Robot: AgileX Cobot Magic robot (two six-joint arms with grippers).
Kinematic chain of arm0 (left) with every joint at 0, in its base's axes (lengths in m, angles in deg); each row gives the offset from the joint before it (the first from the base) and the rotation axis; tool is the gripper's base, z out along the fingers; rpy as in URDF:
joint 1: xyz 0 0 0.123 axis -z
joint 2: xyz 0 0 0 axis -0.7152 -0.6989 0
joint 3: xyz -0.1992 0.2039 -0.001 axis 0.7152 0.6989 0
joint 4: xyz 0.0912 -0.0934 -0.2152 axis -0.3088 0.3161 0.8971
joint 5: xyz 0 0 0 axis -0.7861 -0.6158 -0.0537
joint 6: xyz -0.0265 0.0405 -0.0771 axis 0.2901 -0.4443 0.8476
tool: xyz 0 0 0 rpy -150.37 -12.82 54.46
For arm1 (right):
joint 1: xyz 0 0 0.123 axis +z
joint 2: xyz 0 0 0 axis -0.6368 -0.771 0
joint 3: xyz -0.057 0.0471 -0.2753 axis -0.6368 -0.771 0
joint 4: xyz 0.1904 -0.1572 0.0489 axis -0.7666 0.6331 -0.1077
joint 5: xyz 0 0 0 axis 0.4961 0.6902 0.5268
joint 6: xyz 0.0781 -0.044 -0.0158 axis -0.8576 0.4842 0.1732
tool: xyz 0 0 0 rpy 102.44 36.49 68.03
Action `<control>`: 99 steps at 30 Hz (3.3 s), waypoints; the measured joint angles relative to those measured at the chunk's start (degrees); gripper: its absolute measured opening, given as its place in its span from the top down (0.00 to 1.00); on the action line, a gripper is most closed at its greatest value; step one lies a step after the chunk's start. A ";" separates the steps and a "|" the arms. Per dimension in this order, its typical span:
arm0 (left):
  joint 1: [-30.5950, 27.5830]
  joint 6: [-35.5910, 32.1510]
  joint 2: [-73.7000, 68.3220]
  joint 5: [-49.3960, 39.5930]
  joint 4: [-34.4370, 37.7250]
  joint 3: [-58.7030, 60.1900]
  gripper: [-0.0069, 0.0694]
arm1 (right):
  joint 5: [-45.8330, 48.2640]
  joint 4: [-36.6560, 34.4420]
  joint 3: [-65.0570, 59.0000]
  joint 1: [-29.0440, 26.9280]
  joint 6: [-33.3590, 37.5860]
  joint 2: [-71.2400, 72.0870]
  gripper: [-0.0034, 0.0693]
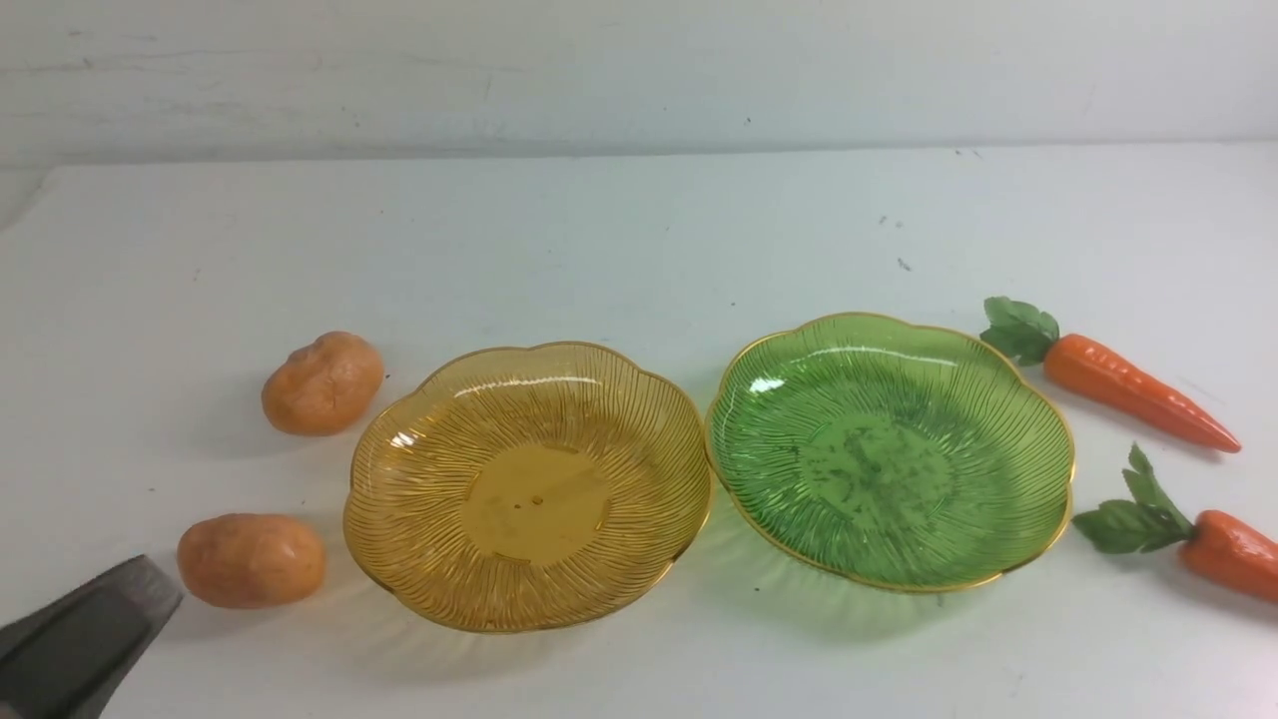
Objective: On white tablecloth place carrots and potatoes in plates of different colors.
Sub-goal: 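Put the potatoes from the left side into the left plate with the left gripper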
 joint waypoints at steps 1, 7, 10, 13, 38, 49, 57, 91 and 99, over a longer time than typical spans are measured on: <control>0.00 -0.26 -2.54 -2.32 -2.96 -2.01 0.91 | 1.73 0.75 1.37 0.00 0.41 -1.84 0.97; 0.00 -0.36 -26.47 -25.79 -26.66 -18.47 0.91 | 22.73 8.26 7.35 0.00 0.84 -16.13 0.97; 0.00 -0.83 -33.74 -30.69 -35.08 -22.89 0.91 | 28.31 10.10 7.91 0.00 1.05 -21.79 0.97; 0.00 -0.73 -39.92 -33.13 -41.97 -26.37 0.91 | 30.35 10.81 7.96 0.00 1.95 -25.03 0.97; 0.00 42.26 -71.18 -6.81 -48.62 -29.33 0.01 | 31.92 11.13 8.05 1.74 8.02 -30.11 0.97; 0.00 47.33 -78.84 -2.16 -50.77 -29.59 0.07 | 31.92 11.00 8.05 1.74 8.09 -30.11 0.97; 0.06 45.36 -80.23 -1.84 -51.20 -30.86 0.26 | 31.92 10.95 8.05 1.74 8.16 -30.11 0.97; 14.40 2.73 -89.02 -13.16 -33.85 -51.64 0.01 | 32.40 10.95 8.05 1.76 8.29 -30.11 0.97; 14.40 -3.40 -89.02 -22.60 -35.64 -61.67 0.05 | 32.40 10.95 8.05 1.76 8.29 -30.11 0.97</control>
